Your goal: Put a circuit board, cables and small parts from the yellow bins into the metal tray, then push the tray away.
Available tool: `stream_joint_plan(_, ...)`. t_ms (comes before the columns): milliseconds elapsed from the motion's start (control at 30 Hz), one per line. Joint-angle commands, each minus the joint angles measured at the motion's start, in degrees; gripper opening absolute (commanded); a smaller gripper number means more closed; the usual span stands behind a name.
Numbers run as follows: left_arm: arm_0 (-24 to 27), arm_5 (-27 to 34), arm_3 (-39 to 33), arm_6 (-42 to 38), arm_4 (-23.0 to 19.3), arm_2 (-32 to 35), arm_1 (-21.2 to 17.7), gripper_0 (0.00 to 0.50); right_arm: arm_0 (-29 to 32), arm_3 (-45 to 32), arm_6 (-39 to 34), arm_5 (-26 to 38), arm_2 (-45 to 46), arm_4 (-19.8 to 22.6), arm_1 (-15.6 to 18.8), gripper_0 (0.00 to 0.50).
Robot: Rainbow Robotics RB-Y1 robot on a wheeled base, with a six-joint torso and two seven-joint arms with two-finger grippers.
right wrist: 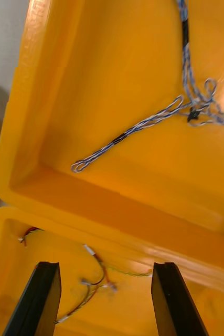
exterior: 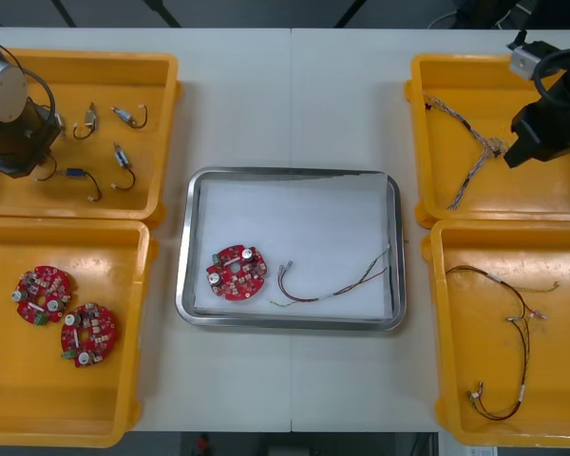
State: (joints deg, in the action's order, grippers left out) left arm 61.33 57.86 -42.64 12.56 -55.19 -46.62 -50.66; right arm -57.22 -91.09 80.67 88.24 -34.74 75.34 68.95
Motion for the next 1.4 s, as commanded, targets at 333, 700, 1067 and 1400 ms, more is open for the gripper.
stream_joint_plan(333, 6.87, 13.33, -8.34, 6.25, -1.85, 0.39, -4.18, 0.0, 2.64, 14.18, 31.04, -4.74, 6.26, -0.81, 1.62, 0.5)
stream_joint_plan(700, 7.14, 26.69, -20.29, 7.65, -4.4, 7.24, -9.72, 0.0, 2.64, 24.55, 52.22, -10.72, 6.26, -0.72, -0.31, 0.5)
stream_joint_plan(1067, 7.14, 34.34, -29.61, 8.0, -8.79, 11.02, -11.74, 0.0, 1.77, 35.1, 71.38, -18.72, 6.26, -1.87, -4.79, 0.5)
stream_joint_plan(1400, 4.85, 38.82, -37.52, 2.55, -7.74, 15.42, -7.52, 0.0, -0.34, 44.06, 74.33, -26.71, 5.3, -3.53, -9.54, 0.5)
